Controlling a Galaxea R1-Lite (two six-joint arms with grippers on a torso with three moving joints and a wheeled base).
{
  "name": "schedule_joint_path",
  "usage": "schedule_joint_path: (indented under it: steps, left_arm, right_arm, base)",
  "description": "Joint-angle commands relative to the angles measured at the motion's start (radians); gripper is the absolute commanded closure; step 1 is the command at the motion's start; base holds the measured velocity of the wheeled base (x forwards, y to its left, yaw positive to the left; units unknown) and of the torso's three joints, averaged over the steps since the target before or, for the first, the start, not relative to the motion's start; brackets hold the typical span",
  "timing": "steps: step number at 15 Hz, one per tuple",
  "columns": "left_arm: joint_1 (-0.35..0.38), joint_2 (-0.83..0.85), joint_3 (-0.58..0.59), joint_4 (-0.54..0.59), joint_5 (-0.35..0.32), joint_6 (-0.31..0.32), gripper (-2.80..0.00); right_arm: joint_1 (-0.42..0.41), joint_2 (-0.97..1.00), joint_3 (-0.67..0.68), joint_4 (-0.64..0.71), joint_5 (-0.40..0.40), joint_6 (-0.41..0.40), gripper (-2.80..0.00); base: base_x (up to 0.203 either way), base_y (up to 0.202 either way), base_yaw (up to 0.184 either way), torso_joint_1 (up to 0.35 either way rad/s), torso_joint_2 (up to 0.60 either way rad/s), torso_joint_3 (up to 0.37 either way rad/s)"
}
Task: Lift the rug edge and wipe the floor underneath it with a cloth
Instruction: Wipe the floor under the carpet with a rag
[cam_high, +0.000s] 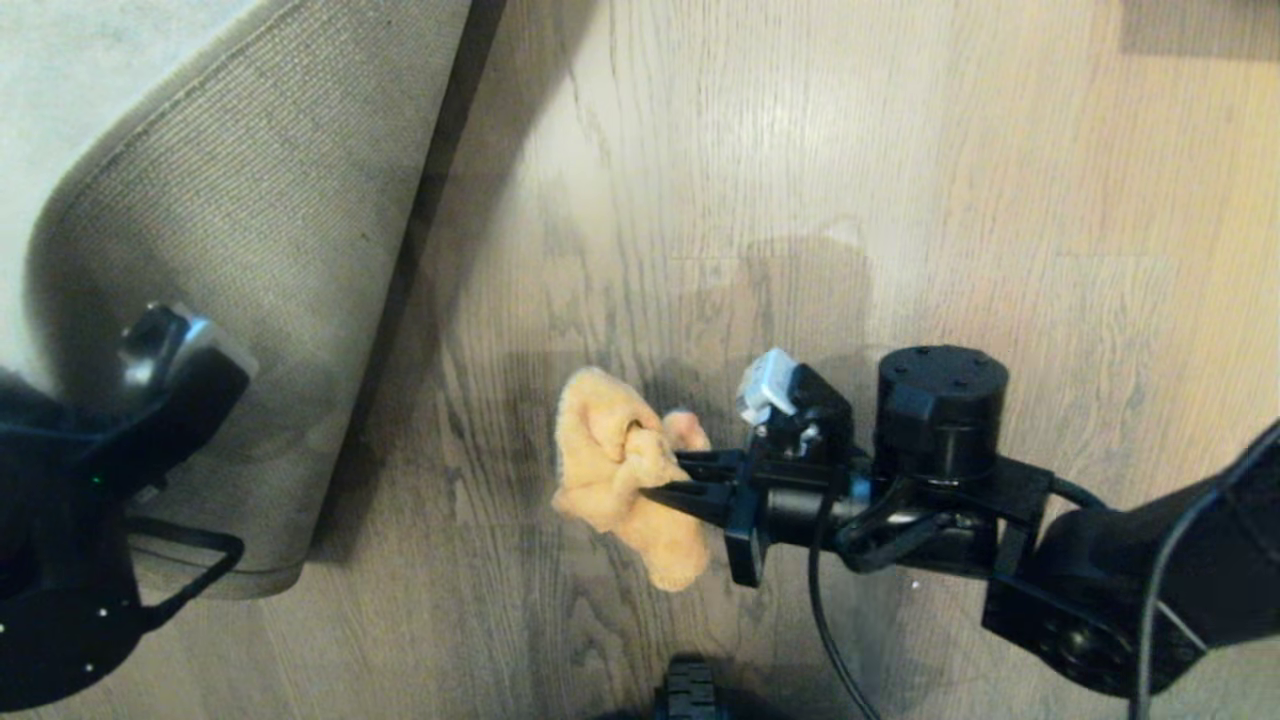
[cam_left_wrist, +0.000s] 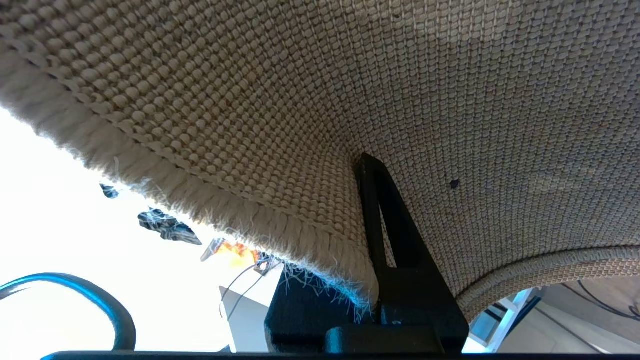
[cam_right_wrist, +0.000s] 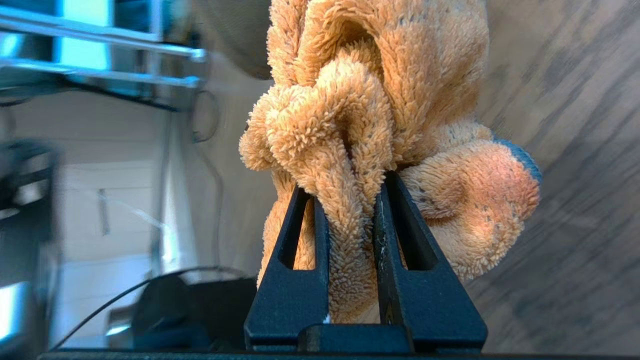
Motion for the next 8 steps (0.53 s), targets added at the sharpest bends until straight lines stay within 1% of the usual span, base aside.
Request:
schedule_joint_path:
  steps: [1,3,8]
  left_arm:
    - [0.000,0.005,-0.005,-0.007,0.007,0.008,0.00]
    - [0.000,0.005,-0.006,-0.007,0.007,0.008,0.00]
    - [0.000,0.005,0.000,-0.007,0.010,0.008,0.00]
  right_arm:
    - [0.002,0.110,-0.069,-0.009,-0.023,-0.001,0.00]
    - [0.002,0.168,-0.134,-0.010,-0.043,0.002,0.00]
    - [0.003,0.287,-0.255,-0.014,-0.049,0.002,0.00]
  base:
    - [0.000,0.000,0.000,0.000,0.00,0.000]
    - [0.000,0.000,0.000,0.000,0.00,0.000]
    - [0.000,0.000,0.000,0.000,0.00,0.000]
